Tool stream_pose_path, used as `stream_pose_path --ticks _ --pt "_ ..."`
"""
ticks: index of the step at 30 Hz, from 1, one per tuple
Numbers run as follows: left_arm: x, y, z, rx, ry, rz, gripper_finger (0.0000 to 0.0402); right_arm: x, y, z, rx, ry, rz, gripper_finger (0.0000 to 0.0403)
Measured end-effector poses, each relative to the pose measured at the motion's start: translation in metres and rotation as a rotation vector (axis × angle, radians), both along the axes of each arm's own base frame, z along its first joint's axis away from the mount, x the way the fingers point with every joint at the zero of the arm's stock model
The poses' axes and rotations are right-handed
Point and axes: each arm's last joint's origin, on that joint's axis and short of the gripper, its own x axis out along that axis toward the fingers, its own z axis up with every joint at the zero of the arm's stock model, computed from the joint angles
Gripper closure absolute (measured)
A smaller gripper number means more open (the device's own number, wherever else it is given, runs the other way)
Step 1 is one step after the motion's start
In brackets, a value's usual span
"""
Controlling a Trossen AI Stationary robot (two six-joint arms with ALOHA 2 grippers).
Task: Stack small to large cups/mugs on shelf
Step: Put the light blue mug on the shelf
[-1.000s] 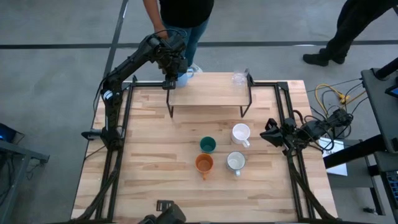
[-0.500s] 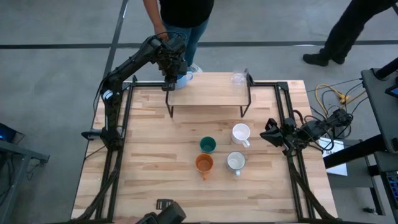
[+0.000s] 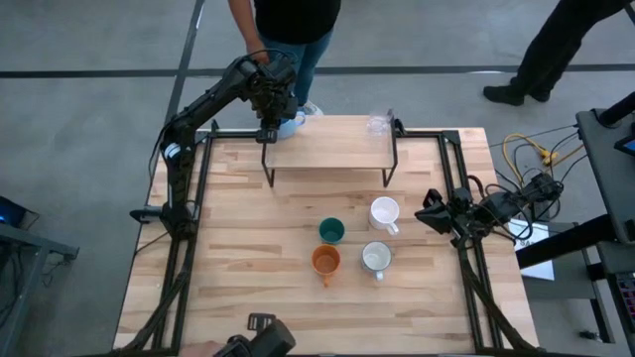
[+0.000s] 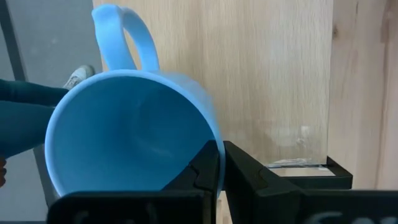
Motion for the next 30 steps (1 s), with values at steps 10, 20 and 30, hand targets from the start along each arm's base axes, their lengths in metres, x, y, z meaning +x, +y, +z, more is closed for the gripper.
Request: stream_pose_path --ticks 10,20,30 --pt "-0.0004 0.0006 0.0016 0.027 0.012 0.003 0.0401 0.0001 0.0001 -0.0004 -0.002 0.004 0.000 0.0360" --pt "0.0007 0.0016 0.0020 0.038 0.001 0.011 0.0401 0.0001 0.0001 -0.0004 -0.002 0.004 0.000 0.0360" --pt "0.0001 0.0006 0.0042 0.036 -0.011 0.011 0.0402 0.0002 0.0001 -0.0007 -0.003 0.007 0.000 0.0360"
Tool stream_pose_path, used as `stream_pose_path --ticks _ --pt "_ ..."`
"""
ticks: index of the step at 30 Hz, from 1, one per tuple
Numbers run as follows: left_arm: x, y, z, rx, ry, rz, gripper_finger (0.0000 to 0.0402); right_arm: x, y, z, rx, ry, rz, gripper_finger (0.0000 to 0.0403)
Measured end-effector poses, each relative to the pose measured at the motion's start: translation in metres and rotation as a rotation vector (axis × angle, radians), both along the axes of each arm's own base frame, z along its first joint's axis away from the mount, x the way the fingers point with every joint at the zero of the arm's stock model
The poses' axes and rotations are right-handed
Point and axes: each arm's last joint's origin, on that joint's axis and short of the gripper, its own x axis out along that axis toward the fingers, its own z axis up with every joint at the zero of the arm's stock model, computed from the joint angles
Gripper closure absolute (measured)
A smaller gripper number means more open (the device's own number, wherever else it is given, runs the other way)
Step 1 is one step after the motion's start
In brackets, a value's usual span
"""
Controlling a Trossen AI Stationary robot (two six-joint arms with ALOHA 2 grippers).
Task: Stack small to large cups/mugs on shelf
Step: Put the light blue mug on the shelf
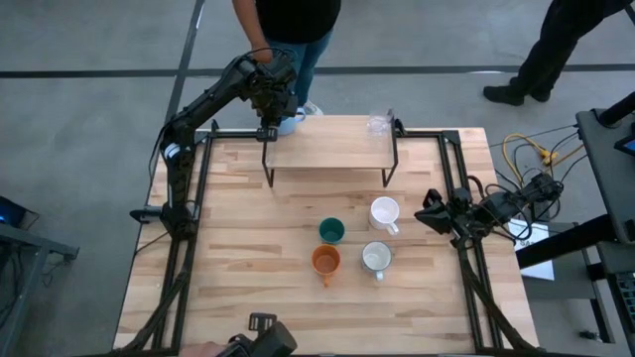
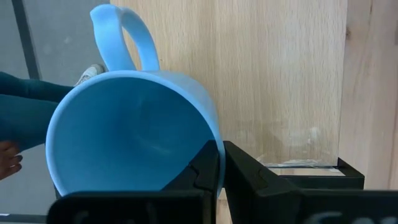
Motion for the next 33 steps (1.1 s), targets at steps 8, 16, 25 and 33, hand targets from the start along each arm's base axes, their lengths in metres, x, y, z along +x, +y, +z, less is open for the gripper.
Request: stream_pose_path --ticks 8,16,25,33 --pt "0.0001 -0.0003 0.0001 -0.008 -0.007 0.002 0.0402 0.0000 0.0000 0.0000 0.000 0.000 0.000 0.0360" --pt "0.0004 -0.0009 0.0002 -0.026 -0.022 0.014 0.0402 0.0000 0.0000 0.0000 0.000 0.000 0.000 0.0360" --pt "0.0002 -0.0012 0.0009 -0.025 -0.026 0.016 0.0402 0.0000 0.0000 0.0000 0.007 0.000 0.002 0.0360" --pt "0.0029 -0.0039 0.0011 -0.030 -0.034 0.028 0.0402 0.0000 0.0000 -0.0001 0.006 0.001 0.002 0.0360"
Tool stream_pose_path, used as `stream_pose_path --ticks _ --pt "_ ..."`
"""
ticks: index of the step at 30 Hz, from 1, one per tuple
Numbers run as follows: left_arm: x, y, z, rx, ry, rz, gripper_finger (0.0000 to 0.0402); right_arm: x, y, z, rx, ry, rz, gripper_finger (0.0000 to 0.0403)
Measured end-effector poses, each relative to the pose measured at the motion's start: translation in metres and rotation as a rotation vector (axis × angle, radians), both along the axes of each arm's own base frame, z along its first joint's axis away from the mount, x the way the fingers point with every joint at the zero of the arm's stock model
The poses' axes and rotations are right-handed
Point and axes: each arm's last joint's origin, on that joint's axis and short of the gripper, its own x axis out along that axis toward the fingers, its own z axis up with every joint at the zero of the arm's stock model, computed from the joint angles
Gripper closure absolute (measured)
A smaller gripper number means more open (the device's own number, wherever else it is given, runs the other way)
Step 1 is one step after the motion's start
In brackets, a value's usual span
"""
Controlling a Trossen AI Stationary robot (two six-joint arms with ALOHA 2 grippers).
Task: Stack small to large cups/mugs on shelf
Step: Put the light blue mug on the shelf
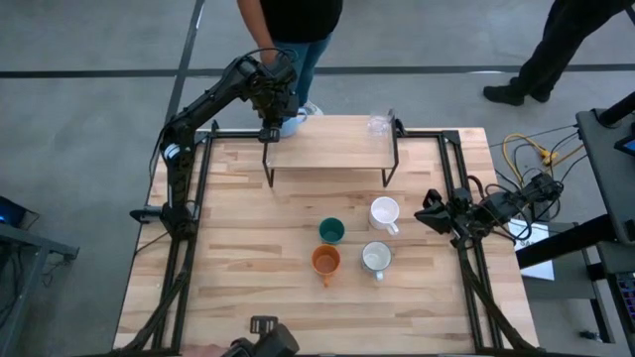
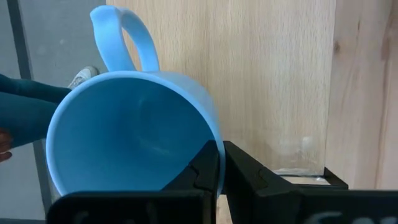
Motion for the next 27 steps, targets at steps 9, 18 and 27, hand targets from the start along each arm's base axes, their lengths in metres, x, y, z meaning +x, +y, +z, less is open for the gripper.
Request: stream_pose_path --ticks 9,18,27 --pt "0.0007 -0.0011 0.0000 -0.007 -0.003 0.021 0.0401 0.0001 0.0000 -0.0003 -0.002 0.003 0.000 0.0360" --pt "0.0022 -0.0033 -0.0003 -0.015 -0.004 0.042 0.0393 0.0001 0.0000 -0.0004 -0.005 0.003 0.000 0.0360" --pt "0.0028 -0.0041 -0.0004 -0.009 0.002 0.066 0.0333 0.0001 0.0001 -0.0004 -0.005 0.004 0.000 0.0360"
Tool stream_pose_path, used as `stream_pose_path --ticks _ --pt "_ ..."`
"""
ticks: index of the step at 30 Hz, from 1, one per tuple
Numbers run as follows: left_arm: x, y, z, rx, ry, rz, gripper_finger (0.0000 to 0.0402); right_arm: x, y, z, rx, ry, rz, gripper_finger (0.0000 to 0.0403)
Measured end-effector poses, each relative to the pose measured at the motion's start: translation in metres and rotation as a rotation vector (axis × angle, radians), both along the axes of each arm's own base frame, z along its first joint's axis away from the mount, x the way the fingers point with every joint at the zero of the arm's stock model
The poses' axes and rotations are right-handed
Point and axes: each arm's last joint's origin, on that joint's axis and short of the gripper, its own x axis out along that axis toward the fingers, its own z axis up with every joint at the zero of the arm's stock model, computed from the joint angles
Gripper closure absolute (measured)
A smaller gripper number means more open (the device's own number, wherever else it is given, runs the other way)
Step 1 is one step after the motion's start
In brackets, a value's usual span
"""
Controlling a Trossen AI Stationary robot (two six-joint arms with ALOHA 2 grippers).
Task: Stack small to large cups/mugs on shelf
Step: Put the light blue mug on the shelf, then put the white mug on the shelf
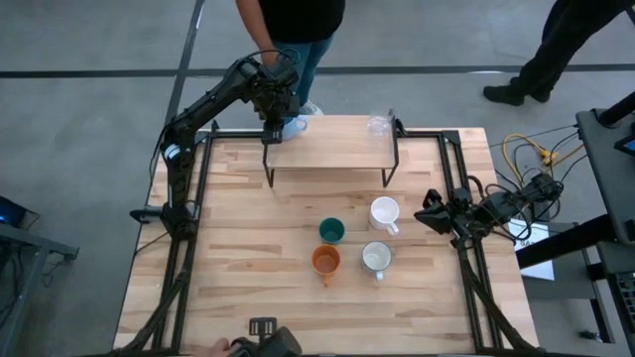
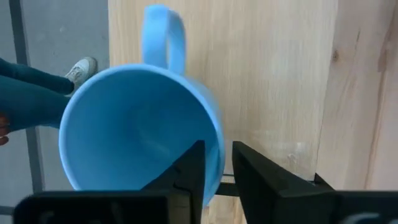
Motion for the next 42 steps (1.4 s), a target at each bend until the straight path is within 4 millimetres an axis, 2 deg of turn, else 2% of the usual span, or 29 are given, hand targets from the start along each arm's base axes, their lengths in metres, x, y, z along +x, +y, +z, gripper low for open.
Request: stream_pose_path --ticks 12,26,42 --pt "0.003 0.005 -0.002 0.088 0.022 0.023 0.0323 0.000 0.000 0.000 -0.001 0.000 0.002 0.0360" --pt "0.003 0.005 -0.001 0.100 0.027 0.026 0.0323 0.000 0.000 0.000 0.001 0.002 0.003 0.0360" --pt "0.000 -0.005 0.012 0.136 0.009 0.020 0.0323 0.001 0.000 -0.003 0.012 0.035 0.007 0.0360"
